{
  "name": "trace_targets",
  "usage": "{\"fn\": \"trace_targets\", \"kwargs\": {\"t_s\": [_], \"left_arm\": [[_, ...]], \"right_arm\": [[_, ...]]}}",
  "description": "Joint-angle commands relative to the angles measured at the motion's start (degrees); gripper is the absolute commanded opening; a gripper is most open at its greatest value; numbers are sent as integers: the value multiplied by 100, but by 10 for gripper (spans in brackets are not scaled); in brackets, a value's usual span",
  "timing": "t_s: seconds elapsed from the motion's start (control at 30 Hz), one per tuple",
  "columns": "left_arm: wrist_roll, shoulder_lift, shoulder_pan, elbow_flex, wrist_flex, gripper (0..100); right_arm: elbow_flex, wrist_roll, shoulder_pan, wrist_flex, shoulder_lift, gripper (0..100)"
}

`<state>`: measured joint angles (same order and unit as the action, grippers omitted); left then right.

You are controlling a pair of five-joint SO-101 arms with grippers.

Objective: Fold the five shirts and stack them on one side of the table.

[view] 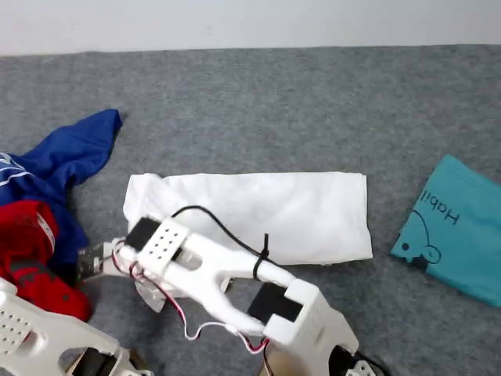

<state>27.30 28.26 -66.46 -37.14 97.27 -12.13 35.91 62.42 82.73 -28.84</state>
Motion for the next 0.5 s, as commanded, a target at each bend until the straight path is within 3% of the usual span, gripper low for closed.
{"fn": "trace_targets", "kwargs": {"t_s": [0.0, 0.47], "left_arm": [[62, -316, 26, -57, 53, 8], [62, -290, 26, -57, 35, 8]], "right_arm": [[-519, 44, -338, 136, 57, 57], [-905, 70, -1244, -400, -154, 57]]}}
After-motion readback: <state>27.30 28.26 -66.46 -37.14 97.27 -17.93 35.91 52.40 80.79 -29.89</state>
